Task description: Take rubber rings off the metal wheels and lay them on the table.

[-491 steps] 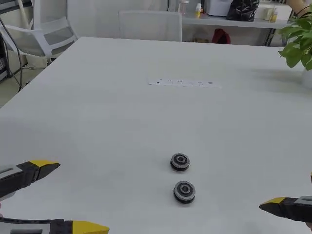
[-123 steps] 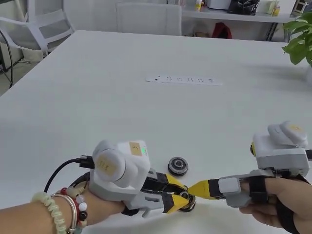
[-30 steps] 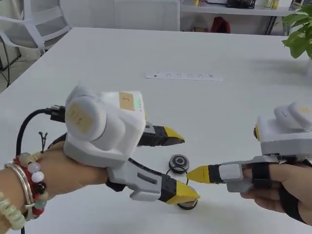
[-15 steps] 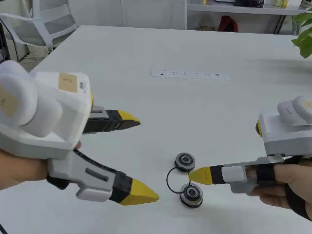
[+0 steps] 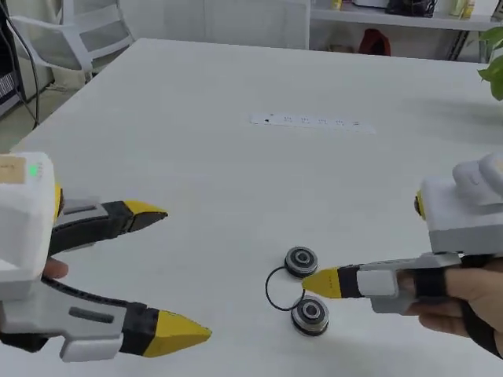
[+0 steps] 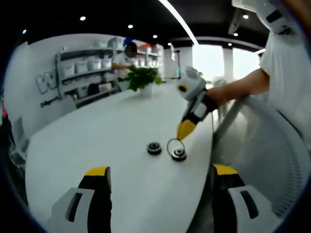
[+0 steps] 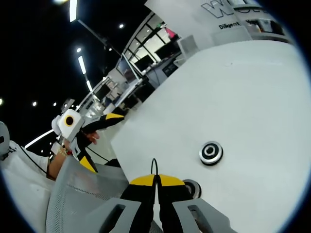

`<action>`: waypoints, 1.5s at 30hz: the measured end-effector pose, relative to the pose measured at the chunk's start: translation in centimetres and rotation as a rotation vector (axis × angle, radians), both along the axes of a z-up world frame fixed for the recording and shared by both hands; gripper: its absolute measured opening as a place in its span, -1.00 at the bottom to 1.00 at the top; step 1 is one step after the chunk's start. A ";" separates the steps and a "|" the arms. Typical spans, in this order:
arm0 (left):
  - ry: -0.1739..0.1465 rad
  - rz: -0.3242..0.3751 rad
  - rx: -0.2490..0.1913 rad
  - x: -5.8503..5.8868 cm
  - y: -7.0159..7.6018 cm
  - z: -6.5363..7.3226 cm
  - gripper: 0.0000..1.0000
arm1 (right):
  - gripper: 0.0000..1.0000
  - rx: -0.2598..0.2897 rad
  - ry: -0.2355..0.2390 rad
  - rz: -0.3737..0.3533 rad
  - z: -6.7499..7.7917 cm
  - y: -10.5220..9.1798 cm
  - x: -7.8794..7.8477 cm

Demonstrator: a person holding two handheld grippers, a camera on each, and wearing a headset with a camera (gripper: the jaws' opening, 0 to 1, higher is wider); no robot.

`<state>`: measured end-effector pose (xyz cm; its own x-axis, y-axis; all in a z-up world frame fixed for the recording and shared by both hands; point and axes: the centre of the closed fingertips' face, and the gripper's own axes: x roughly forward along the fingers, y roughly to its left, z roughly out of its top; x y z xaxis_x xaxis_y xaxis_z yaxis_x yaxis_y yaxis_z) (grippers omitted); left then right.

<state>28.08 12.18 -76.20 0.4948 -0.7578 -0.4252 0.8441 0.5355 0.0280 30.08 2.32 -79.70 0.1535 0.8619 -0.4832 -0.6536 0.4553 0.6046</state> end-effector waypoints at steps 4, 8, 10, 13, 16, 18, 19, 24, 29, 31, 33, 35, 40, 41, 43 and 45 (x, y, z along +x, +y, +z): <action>0.012 0.019 -0.013 -0.3 0.0 -0.7 0.72 | -1.00 -0.004 -0.001 0.008 -0.1 0.0 0.0; 0.032 0.019 -0.013 -1.1 -0.4 -1.5 0.72 | -1.00 -0.009 -0.005 0.003 -0.1 -0.1 0.2; 0.039 0.017 -0.010 -1.3 -0.4 -1.8 0.72 | -1.00 -0.008 -0.005 0.002 0.0 0.0 0.2; 0.042 0.030 -0.029 -1.1 -0.3 -1.6 0.72 | -1.00 -0.011 -0.011 0.003 0.1 0.0 0.3; 0.042 0.029 -0.038 -1.2 -0.4 -1.4 0.71 | -1.00 -0.027 -0.026 0.020 0.2 0.2 0.1; 0.044 0.025 -0.040 -1.3 -0.5 -1.4 0.71 | -1.00 -0.041 -0.037 0.029 0.3 0.3 0.2; 0.046 0.025 -0.041 -1.3 -0.5 -1.5 0.71 | -1.00 -0.043 -0.039 0.032 0.3 0.3 0.2; 0.052 0.025 -0.060 -1.4 -0.6 -1.4 0.72 | -1.00 -0.075 -0.055 0.071 0.2 0.7 -0.2; 0.061 0.015 -0.053 -1.6 -0.6 -1.6 0.72 | -1.00 -0.089 -0.076 0.099 0.4 1.6 -0.1; 0.062 0.009 -0.052 -1.6 -0.7 -1.7 0.72 | -1.00 -0.096 -0.076 0.112 0.2 2.0 -0.2; 0.066 0.005 -0.051 -1.7 -0.8 -1.7 0.71 | -1.00 -0.108 -0.077 0.123 0.0 2.4 -0.2; 0.066 0.004 -0.051 -1.7 -0.8 -1.7 0.72 | -1.00 -0.121 -0.080 0.140 -0.4 2.7 -0.2; 0.067 0.008 -0.055 -1.6 -0.7 -1.7 0.71 | -1.00 -0.145 -0.071 0.179 -1.3 3.5 -0.6; 0.069 0.009 -0.054 -1.6 -0.7 -1.7 0.71 | -1.00 -0.148 -0.070 0.182 -1.5 3.5 -0.6; 0.070 0.008 -0.052 -1.6 -0.7 -1.8 0.71 | -1.00 -0.159 -0.066 0.189 -2.0 3.7 -0.8; 0.071 0.008 -0.048 -1.7 -0.7 -1.8 0.71 | -1.00 -0.173 -0.062 0.191 -2.7 3.5 -1.0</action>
